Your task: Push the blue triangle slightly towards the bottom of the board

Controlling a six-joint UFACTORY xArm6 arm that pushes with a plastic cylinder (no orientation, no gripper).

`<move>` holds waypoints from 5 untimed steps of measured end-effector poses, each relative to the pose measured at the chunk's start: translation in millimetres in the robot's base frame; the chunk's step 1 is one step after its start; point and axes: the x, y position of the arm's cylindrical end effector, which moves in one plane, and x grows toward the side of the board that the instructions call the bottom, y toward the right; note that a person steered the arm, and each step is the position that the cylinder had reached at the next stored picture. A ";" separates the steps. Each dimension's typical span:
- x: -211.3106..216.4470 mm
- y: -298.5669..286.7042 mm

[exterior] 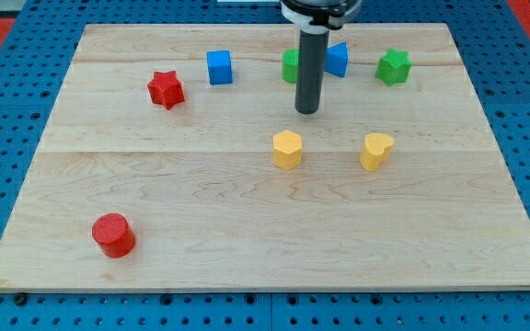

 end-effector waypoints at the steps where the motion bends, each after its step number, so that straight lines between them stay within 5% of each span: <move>1: 21.5 84.1; 3: -57.7 218.9; 4: -132.0 205.7; 5: -171.0 122.8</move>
